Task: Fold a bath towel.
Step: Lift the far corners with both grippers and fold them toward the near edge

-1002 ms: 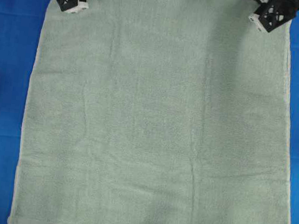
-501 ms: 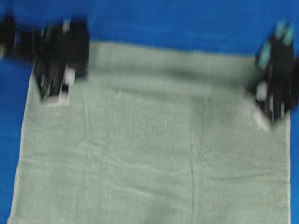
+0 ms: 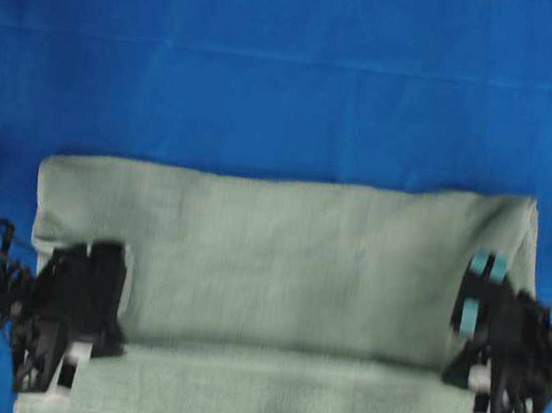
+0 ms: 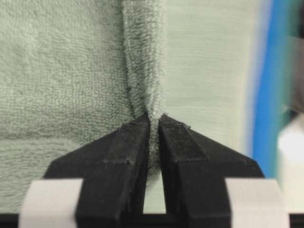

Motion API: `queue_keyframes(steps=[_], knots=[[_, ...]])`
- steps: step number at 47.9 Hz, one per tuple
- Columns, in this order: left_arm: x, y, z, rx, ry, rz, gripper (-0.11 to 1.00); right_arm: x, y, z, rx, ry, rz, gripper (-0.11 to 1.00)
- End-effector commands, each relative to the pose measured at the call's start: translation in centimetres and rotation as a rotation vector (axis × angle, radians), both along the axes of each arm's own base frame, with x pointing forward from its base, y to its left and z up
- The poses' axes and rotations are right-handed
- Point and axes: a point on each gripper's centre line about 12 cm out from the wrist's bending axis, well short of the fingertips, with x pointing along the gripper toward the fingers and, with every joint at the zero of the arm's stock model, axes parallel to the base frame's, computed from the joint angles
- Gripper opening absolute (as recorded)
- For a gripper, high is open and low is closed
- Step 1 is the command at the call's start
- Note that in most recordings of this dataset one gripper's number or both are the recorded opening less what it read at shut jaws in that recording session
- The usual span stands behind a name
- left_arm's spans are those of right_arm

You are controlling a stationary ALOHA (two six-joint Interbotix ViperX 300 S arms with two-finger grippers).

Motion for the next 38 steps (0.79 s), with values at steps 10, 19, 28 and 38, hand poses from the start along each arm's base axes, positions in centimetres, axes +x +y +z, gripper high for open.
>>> queue_keyframes(steps=[10, 19, 28, 38], knots=[[1.8, -8.1, 0.0, -0.045, -0.001, -0.102, 0.05, 0.8, 7.6, 0.4, 0.016, -0.002, 0.137, 0.02], [1.6, -8.0, -1.0, 0.019, 0.088, -0.095, 0.05, 1.1, 8.2, -0.4, -0.008, 0.039, 0.122, 0.02], [1.6, -7.8, -1.2, 0.031, 0.099, -0.094, 0.05, 1.1, 8.2, -0.4, 0.008, 0.048, 0.091, 0.02], [1.8, -7.6, -1.1, 0.030, 0.096, -0.087, 0.21, 1.2, 8.0, -0.5, 0.001, 0.050, 0.086, 0.02]])
